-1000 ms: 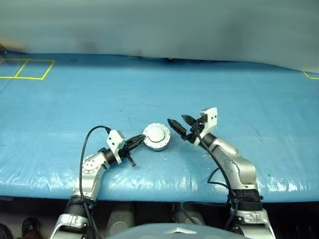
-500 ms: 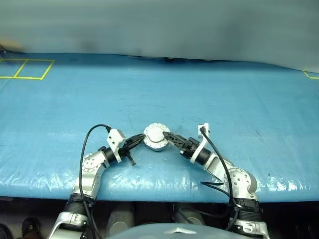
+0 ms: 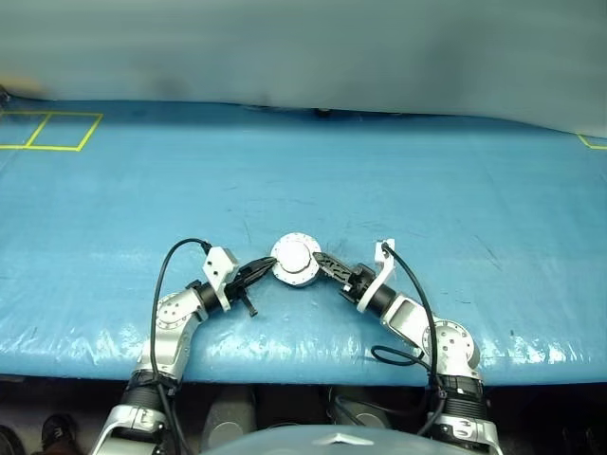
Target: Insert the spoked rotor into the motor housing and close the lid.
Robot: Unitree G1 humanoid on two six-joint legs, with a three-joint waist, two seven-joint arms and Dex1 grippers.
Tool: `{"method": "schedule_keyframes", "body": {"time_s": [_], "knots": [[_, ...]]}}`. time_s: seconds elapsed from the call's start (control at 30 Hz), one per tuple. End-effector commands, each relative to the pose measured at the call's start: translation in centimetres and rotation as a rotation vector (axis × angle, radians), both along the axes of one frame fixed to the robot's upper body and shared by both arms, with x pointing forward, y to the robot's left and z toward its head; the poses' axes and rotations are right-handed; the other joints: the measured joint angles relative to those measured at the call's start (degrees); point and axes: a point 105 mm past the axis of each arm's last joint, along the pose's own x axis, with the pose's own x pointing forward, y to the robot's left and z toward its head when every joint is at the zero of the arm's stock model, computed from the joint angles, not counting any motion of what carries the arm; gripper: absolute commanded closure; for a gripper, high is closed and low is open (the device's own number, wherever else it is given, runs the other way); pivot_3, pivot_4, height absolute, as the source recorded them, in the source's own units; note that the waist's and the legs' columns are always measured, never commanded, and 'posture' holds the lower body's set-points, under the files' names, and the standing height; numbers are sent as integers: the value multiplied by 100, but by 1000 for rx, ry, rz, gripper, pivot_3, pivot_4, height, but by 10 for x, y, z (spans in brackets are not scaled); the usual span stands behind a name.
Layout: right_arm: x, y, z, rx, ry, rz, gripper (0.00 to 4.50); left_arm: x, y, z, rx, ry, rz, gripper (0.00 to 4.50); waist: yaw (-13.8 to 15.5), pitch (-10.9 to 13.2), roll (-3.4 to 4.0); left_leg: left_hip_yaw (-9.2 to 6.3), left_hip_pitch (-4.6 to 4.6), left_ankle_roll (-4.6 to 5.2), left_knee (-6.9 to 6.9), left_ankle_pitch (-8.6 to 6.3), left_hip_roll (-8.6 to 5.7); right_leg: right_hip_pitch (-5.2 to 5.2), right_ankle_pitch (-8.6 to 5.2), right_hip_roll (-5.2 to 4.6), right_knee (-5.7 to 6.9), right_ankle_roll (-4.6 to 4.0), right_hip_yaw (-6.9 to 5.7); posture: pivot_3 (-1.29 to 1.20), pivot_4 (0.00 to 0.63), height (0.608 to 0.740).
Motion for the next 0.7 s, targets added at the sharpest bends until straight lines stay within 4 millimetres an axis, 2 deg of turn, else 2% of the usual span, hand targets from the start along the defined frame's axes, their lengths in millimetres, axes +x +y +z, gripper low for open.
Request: {"method": "schedule_keyframes", "body": {"time_s": [0.03, 0.1, 0.2, 0.27, 0.37, 0.47, 0.57, 0.7], "knots": [[2, 1, 7, 2, -24, 3, 3390, -2, -2, -8, 8, 29, 19, 4500, 1, 0, 0, 0, 0, 0, 0, 0, 0, 0, 0, 0, 0, 0, 0, 0, 150, 740], [2, 0, 6, -1, -22, -2, 3390, 1, -1, -6, -29, 38, 52, 4500, 1, 0, 0, 0, 0, 0, 0, 0, 0, 1, 0, -1, -1, 0, 0, 0, 150, 740], [6, -3, 8, 17, -23, -33, 3390, 15, 8, 11, -309, 138, 192, 4500, -5, 1, 0, 0, 0, 0, 3, 0, 0, 1, 1, -1, 0, 2, 0, 0, 150, 740], [11, -7, 16, 73, -36, -67, 3390, 25, 22, 25, -504, 171, 297, 4500, -21, 4, -1, -2, -6, 0, 7, 0, 2, -2, 2, 2, 1, 4, 0, 0, 150, 740], [15, -11, 28, 146, -62, -104, 3390, 26, 36, 43, -726, 175, 324, 4500, -34, 13, 1, -3, -12, 0, 6, 0, 4, -10, 4, 6, 3, 7, -1, 0, 150, 740], [19, -14, 42, 209, -100, -128, 3390, 21, 38, 48, -825, 212, 292, 4500, -42, 21, 4, -4, -20, 2, 1, -1, 3, -17, 8, 5, 2, 15, -2, 0, 150, 740], [21, -13, 52, 235, -128, -132, 3390, 18, 36, 51, -889, 252, 262, 3870, -60, 27, 6, -3, -22, 4, -1, -5, 2, -18, 9, 5, 0, 26, -2, 0, 150, 740], [22, -8, 65, 292, -167, -109, 3390, 7, 22, 60, -996, 329, 138, 2561, -78, 40, 8, -6, -23, 3, -1, -8, 3, -19, 7, 6, 1, 25, -4, 0, 150, 740]]}}
